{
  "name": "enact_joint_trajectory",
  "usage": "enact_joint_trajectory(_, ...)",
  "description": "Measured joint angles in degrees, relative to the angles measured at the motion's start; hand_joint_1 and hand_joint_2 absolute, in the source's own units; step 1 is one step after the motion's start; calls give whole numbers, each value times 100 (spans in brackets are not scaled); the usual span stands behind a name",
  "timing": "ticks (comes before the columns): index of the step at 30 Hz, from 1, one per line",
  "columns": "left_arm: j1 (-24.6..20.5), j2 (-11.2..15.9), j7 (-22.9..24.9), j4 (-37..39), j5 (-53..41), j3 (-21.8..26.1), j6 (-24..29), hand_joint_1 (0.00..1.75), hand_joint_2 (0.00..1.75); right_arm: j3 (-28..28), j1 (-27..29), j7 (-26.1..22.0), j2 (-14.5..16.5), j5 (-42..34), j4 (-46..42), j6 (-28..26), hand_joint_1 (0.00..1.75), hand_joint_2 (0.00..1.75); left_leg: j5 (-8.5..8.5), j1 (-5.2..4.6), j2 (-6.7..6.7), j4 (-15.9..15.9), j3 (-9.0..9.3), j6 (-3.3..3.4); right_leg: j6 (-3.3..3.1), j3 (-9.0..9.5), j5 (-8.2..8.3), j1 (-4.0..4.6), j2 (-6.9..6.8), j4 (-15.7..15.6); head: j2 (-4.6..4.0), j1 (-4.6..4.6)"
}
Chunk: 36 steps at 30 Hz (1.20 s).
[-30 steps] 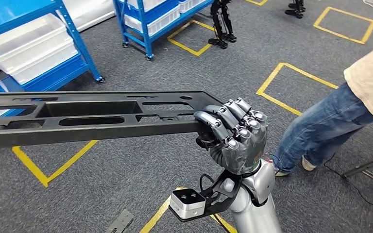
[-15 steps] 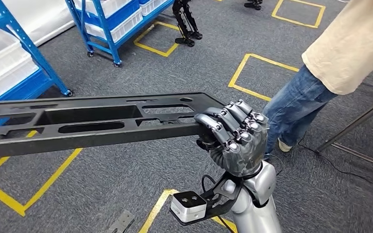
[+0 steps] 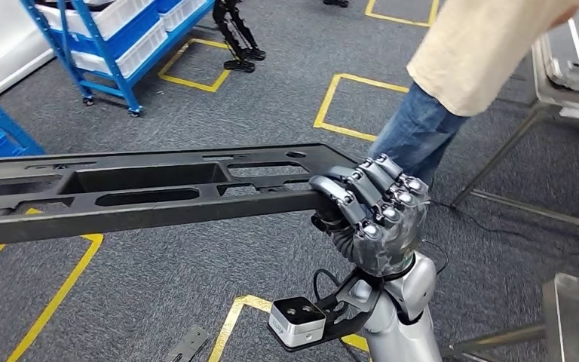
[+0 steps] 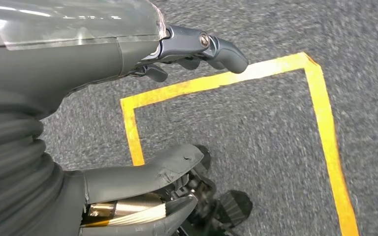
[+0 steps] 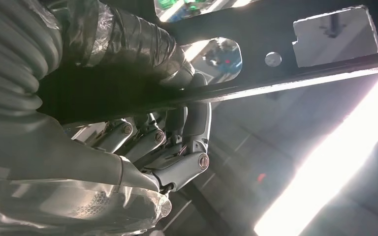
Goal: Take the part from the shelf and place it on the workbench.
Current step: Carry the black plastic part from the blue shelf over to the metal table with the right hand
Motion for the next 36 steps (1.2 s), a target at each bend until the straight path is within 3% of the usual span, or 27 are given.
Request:
enact_joint_trajectory(2,-16,-4,-1,0,-7,0,-1,0,175,0,-2,2,2,3,-25,1,175,175,-147,28,-158,160,-47,-57,-69,10,28,-31,119,-33,0,-1)
enact_joint_trajectory(4,-3,-3,-2,0,-17,0,-2,0,175,0,-2,7,3,3,-41,1,175,175,-479,49,-456,744,-297,-87,-121,15,45,-45,234,-46,0,-3)
enact_joint_trajectory(6,34,1,2,0,-27,0,-1,0,175,0,11,14,4,-1,-40,2,175,175,-734,53,-575,1449,-641,-101,-140,12,50,-39,380,-37,0,-2)
enact_joint_trajectory(7,48,2,4,0,-32,0,-1,0,175,0,17,17,4,-5,-40,2,175,175,-714,55,-591,1592,-726,-104,-140,11,50,-38,462,-29,0,-3)
enact_joint_trajectory(8,53,3,5,0,-36,0,0,0,175,0,21,17,4,-9,-39,2,175,175,-583,59,-601,1515,-713,-103,-139,12,49,-38,545,-18,0,-3)
enact_joint_trajectory(9,51,5,5,0,-38,0,1,0,175,0,22,18,4,-13,-39,2,175,175,-367,67,-632,1229,-600,-97,-133,13,45,-41,627,-3,0,-3)
enact_joint_trajectory(11,39,16,5,0,-36,0,4,0,175,0,19,20,4,-18,-39,2,175,175,-41,96,-855,510,-295,-72,-100,-6,31,-43,776,45,0,-1)
enact_joint_trajectory(13,35,24,10,0,-33,0,5,0,175,0,16,26,3,-20,-39,2,175,175,19,104,-1050,175,-150,-41,-34,-59,41,-49,899,75,0,-1)
enact_joint_trajectory(15,28,23,16,0,-25,0,7,0,175,0,17,31,2,-21,-39,2,175,175,28,95,-1009,143,-142,9,46,-105,79,-58,1005,55,0,-3)
enact_joint_trajectory(16,18,24,15,0,-20,0,8,0,175,0,19,32,1,-22,-41,1,175,175,51,100,-950,116,-135,48,78,-122,66,-56,955,69,0,-1)
enact_joint_trajectory(18,-1,23,12,0,-16,0,10,0,175,0,9,33,-2,-21,-45,1,175,175,92,109,-812,66,-125,134,134,-252,-125,-42,661,343,0,10)
enact_joint_trajectory(20,13,26,9,0,-18,-1,10,0,175,-1,2,35,-7,-20,-47,1,175,175,98,83,-657,57,-129,179,168,-546,-482,-40,366,997,0,19)
enact_joint_trajectory(22,37,28,9,0,-20,-1,10,0,175,-1,4,40,-19,-17,-45,1,175,175,92,66,-493,59,-136,192,180,-777,-647,-45,296,1509,0,19)
enact_joint_trajectory(23,38,27,8,0,-22,-1,10,0,175,-1,4,43,-25,-15,-45,1,175,175,87,63,-415,60,-135,192,176,-752,-575,-44,277,1487,0,19)
enact_joint_trajectory(24,33,25,8,0,-24,0,10,0,175,-1,2,46,-31,-11,-45,1,175,175,79,60,-345,60,-126,188,161,-617,-418,-39,240,1255,0,19)
enact_joint_trajectory(26,18,18,7,0,-30,0,10,0,175,0,-10,52,-33,-3,-46,2,175,175,55,44,-229,62,-97,163,98,-193,-100,5,25,491,0,19)
enact_joint_trajectory(28,11,16,7,0,-35,0,10,0,175,0,-27,62,-33,4,-49,2,175,175,32,18,-134,65,-76,116,25,21,-3,69,-135,55,0,19)
enact_joint_trajectory(29,9,15,7,0,-37,0,9,0,175,0,-31,71,-33,9,-49,2,175,175,25,5,-82,62,-68,89,-1,23,-17,96,-133,16,0,18)
enact_joint_trajectory(31,-3,10,7,0,-40,0,9,0,175,-1,-32,91,-33,16,-51,2,175,175,-9,11,-21,69,-45,30,-50,19,14,75,2,-19,0,18)
enact_joint_trajectory(33,-18,10,4,0,-41,0,10,0,175,-1,-44,102,-33,20,-53,2,175,175,-193,31,-228,297,-128,-23,-115,41,54,31,120,-71,0,16)
enact_joint_trajectory(35,-5,16,2,0,-42,0,10,0,175,-2,-56,107,-32,22,-52,2,175,175,-546,43,-510,955,-429,-55,-155,42,76,12,250,-84,0,14)
enact_joint_trajectory(36,10,19,3,0,-42,0,10,0,175,-2,-55,109,-31,24,-50,2,175,175,-690,44,-568,1326,-608,-66,-162,37,78,13,324,-79,0,13)
